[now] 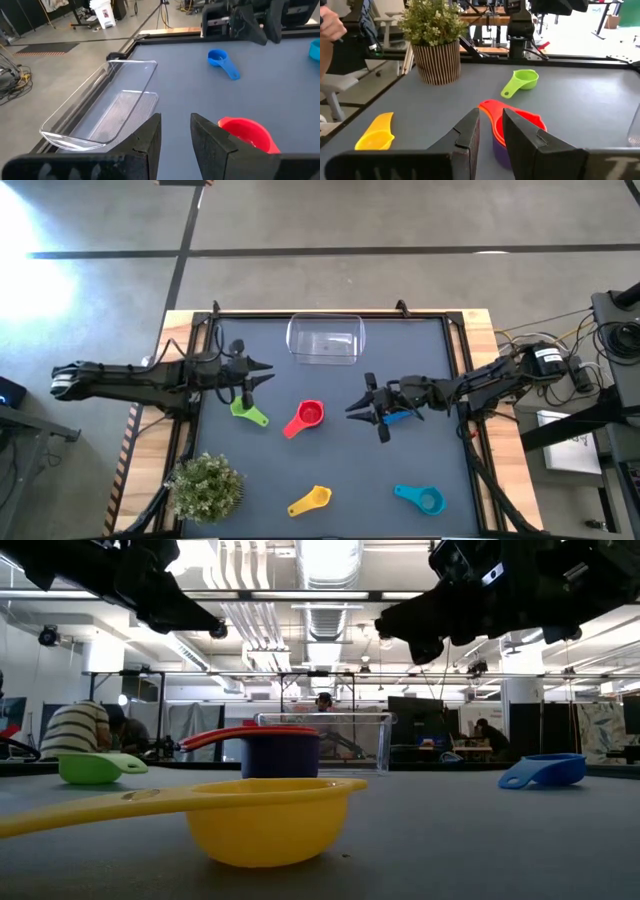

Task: Nest measuring cups in basket
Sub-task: Stack the light blue measuring cup on top of the red measuring cup

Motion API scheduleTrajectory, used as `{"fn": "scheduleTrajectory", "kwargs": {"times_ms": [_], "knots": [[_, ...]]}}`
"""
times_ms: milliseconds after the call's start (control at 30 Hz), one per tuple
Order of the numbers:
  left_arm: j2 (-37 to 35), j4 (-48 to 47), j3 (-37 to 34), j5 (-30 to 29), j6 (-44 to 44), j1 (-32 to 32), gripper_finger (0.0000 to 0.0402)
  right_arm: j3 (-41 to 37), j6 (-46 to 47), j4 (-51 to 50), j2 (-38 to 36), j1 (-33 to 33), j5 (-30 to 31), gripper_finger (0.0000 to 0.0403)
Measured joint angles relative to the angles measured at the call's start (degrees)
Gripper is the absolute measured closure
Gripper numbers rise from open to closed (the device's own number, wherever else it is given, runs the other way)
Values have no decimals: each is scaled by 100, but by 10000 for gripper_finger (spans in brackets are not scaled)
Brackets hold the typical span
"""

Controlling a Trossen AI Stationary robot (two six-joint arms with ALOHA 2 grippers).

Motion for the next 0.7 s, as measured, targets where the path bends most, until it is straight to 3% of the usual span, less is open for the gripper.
{"fn": "scheduleTrajectory", "kwargs": {"times_ms": [700], "knots": [[167, 165, 7, -2, 61, 1, 316, 2, -4, 44, -14, 0, 4, 339]]}}
